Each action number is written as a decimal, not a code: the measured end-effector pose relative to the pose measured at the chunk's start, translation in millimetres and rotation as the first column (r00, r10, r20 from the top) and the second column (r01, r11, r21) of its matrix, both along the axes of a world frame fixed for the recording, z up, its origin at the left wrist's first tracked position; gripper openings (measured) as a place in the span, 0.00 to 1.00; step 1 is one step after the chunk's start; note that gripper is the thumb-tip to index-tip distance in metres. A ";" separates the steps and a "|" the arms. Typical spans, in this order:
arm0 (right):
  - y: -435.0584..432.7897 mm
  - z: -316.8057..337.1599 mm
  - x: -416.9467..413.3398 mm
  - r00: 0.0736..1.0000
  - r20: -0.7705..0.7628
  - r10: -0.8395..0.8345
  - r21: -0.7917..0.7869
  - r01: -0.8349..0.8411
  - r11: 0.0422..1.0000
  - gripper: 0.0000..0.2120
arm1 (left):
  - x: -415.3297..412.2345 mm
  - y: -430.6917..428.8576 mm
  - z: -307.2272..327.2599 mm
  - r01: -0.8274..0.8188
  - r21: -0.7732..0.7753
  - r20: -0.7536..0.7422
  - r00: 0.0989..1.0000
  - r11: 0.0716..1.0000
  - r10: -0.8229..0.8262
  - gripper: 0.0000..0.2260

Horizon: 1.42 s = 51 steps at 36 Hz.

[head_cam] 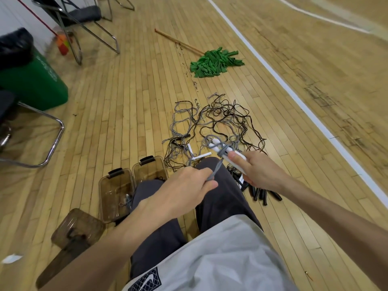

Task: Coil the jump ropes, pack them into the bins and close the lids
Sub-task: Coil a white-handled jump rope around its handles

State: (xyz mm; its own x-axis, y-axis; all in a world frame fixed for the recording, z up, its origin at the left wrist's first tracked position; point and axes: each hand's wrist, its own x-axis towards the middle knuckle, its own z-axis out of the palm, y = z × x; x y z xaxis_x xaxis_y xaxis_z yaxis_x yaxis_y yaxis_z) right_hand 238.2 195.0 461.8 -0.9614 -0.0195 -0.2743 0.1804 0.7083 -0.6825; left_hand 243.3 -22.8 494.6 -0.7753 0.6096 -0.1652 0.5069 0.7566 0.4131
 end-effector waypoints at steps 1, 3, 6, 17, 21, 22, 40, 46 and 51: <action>-1.0 0.3 0.1 1.000 -0.012 0.012 0.032 -0.012 0.999 0.34 | -1.2 -1.2 4.7 0.020 -0.038 -0.034 0.999 0.999 -0.022 0.12; -3.4 1.1 1.7 0.999 0.004 0.046 0.056 -0.046 0.997 0.35 | -3.3 -3.4 15.9 0.051 -0.110 -0.095 0.994 0.993 -0.061 0.12; -7.2 8.4 5.8 0.984 0.137 0.114 0.003 -0.115 0.993 0.32 | -6.2 -6.5 34.7 0.118 -0.162 -0.159 0.977 0.980 -0.144 0.14; -19.4 41.7 19.2 0.857 0.352 0.377 -0.064 -0.380 0.923 0.25 | -34.4 -18.2 63.3 0.350 0.036 -0.174 0.924 0.936 -0.339 0.11; -23.1 54.8 23.7 0.811 0.375 0.449 -0.081 -0.454 0.888 0.24 | -43.2 -12.6 65.4 0.329 0.089 -0.055 0.944 0.940 -0.325 0.10; -23.4 57.1 24.7 0.801 0.378 0.464 -0.089 -0.468 0.879 0.25 | -44.8 -11.7 64.8 0.317 0.107 -0.028 0.949 0.942 -0.315 0.09; -30.5 73.9 44.6 0.747 0.293 0.597 -0.248 -0.544 0.802 0.27 | -54.0 -24.6 40.2 0.027 0.452 0.488 0.829 0.892 -0.273 0.08; -30.3 78.4 48.4 0.740 0.272 0.615 -0.376 -0.507 0.776 0.22 | -44.3 -25.2 20.2 -0.096 0.547 0.585 0.754 0.832 -0.297 0.05; -30.4 74.5 48.5 0.767 0.177 0.617 -0.550 -0.442 0.708 0.24 | -32.1 -18.8 2.8 -0.252 0.638 0.643 0.694 0.728 -0.323 0.04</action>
